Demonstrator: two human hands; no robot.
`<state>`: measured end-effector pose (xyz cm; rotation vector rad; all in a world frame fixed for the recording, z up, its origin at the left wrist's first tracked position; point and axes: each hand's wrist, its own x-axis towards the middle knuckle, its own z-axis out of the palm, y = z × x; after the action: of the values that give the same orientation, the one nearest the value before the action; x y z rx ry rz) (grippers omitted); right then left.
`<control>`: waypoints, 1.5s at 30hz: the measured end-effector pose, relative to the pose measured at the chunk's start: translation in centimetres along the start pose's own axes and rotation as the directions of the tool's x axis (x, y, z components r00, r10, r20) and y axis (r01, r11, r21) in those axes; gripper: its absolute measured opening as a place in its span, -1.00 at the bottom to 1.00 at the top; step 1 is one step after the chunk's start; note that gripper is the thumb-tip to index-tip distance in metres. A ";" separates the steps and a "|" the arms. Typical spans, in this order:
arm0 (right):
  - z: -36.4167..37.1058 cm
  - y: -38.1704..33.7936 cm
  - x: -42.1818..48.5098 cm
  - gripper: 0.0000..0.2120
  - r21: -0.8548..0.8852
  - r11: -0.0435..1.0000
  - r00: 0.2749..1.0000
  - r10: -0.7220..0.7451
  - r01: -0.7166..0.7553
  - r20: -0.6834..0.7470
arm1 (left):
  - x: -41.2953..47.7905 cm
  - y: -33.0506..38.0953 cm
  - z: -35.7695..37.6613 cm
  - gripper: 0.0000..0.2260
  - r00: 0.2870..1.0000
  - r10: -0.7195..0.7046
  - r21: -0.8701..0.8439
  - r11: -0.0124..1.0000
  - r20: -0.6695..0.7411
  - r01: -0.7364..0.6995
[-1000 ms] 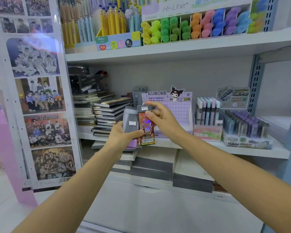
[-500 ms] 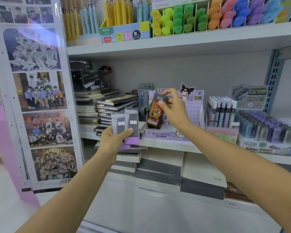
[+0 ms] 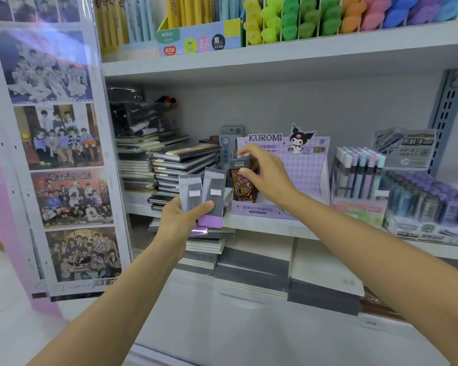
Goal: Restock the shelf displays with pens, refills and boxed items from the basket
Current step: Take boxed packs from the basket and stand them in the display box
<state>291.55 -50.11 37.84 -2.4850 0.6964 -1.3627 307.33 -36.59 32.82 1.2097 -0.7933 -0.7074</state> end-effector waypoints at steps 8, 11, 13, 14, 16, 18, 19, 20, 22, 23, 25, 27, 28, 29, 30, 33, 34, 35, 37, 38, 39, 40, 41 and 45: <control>0.4 1.1 -1.8 -0.78 -0.118 0.993 0.993 -0.005 -0.009 -0.118 | -0.3 0.1 0.1 -0.66 0.999 -0.017 0.009 1.000 0.035 0.017; -0.7 0.2 -1.2 -0.77 0.024 0.997 0.991 0.075 -0.073 -0.108 | -0.6 0.3 0.5 -0.69 0.998 -0.004 0.020 1.000 0.065 0.002; -1.5 -0.7 -1.4 -0.72 0.261 0.953 0.983 0.174 -0.155 -0.051 | -0.9 0.6 0.9 -0.70 0.994 0.014 0.050 0.999 0.109 -0.020; -1.7 -1.2 -1.7 -0.69 0.361 0.913 0.979 0.203 -0.192 0.005 | -1.1 0.7 1.2 -0.70 0.990 0.017 0.068 0.997 0.143 -0.027; -1.9 -1.7 -2.3 -0.70 0.445 0.866 0.974 0.192 -0.226 0.122 | -1.6 1.0 2.0 -0.70 0.980 0.014 0.109 0.993 0.198 -0.036; -2.2 -1.9 -2.8 -0.76 0.469 0.857 0.975 0.159 -0.214 0.155 | -2.2 1.4 2.8 -0.72 0.975 0.009 0.127 0.991 0.221 -0.038; -2.5 -1.9 -3.1 -0.77 0.486 0.850 0.978 0.160 -0.204 0.131 | -2.4 1.6 3.0 -0.73 0.974 0.007 0.114 0.993 0.225 -0.034; -3.0 -1.9 -3.3 -0.76 0.502 0.842 0.980 0.172 -0.199 0.099 | -2.6 1.8 3.2 -0.73 0.975 0.002 0.091 0.996 0.222 -0.023; -3.9 -1.5 -3.9 -0.75 0.507 0.842 0.983 0.171 -0.182 0.068 | -2.9 2.3 3.3 -0.72 0.982 -0.024 0.045 0.999 0.187 0.015; -4.4 -1.4 -4.3 -0.75 0.498 0.851 0.986 0.148 -0.169 0.082 | -3.1 2.6 3.4 -0.72 0.986 -0.040 0.018 0.999 0.162 0.038; -5.1 -0.8 -5.1 -0.75 0.479 0.864 0.983 0.089 -0.157 0.162 | -3.3 3.3 3.6 -0.68 0.988 -0.084 -0.077 0.993 0.126 0.094; -5.8 -0.5 -5.9 -0.70 0.455 0.877 0.966 0.039 -0.156 0.256 | -3.6 3.9 4.0 -0.65 0.984 -0.139 -0.180 0.971 0.109 0.157; -6.0 -0.3 -6.2 -0.66 0.441 0.885 0.960 0.024 -0.151 0.280 | -3.8 4.1 4.2 -0.64 0.982 -0.161 -0.208 0.962 0.103 0.179; -6.2 -0.2 -6.5 -0.65 0.429 0.892 0.960 0.022 -0.145 0.278 | -3.9 4.3 4.3 -0.63 0.979 -0.174 -0.215 0.957 0.102 0.193; -6.4 -0.1 -6.7 -0.67 0.430 0.891 0.966 0.035 -0.146 0.257 | -4.0 4.5 4.5 -0.63 0.977 -0.181 -0.207 0.957 0.111 0.201; -6.7 0.0 -7.2 -0.76 0.539 0.819 0.975 0.105 -0.196 0.195 | -4.4 4.6 4.9 -0.55 0.963 -0.163 -0.171 0.965 0.213 0.201; -6.8 -0.1 -7.3 -0.77 0.566 0.799 0.976 0.120 -0.205 0.184 | -4.5 4.6 5.0 -0.53 0.960 -0.140 -0.168 0.969 0.242 0.184; -6.7 -0.1 -7.4 -0.79 0.581 0.787 0.976 0.131 -0.208 0.172 | -4.7 4.7 5.1 -0.53 0.959 -0.108 -0.171 0.973 0.261 0.156; -6.6 -0.3 -7.5 -0.83 0.604 0.769 0.977 0.146 -0.209 0.153 | -5.1 4.8 5.6 -0.58 0.964 -0.041 -0.188 0.978 0.261 0.093; -6.6 -0.4 -7.6 -0.84 0.616 0.757 0.976 0.155 -0.217 0.153 | -5.3 4.8 5.9 -0.59 0.967 -0.014 -0.199 0.978 0.253 0.066; -6.6 -0.6 -7.7 -0.85 0.626 0.745 0.973 0.164 -0.229 0.161 | -5.5 4.7 6.1 -0.58 0.969 0.012 -0.203 0.978 0.246 0.040; -6.6 -0.7 -7.7 -0.85 0.632 0.736 0.970 0.168 -0.243 0.177 | -5.5 4.5 6.3 -0.58 0.972 0.033 -0.198 0.980 0.235 0.014; -6.6 -0.8 -7.8 -0.84 0.626 0.738 0.967 0.164 -0.253 0.197 | -5.5 4.3 6.5 -0.59 0.975 0.051 -0.184 0.983 0.215 -0.011; -7.0 -0.9 -7.7 -0.70 0.502 0.812 0.948 0.189 -0.298 0.257 | -4.9 3.7 6.4 -0.73 0.988 0.079 -0.111 0.992 0.134 -0.064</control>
<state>282.47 -45.22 36.38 -1.9642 0.4831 -1.0213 299.48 -35.12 36.78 1.0391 -0.8984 -0.7716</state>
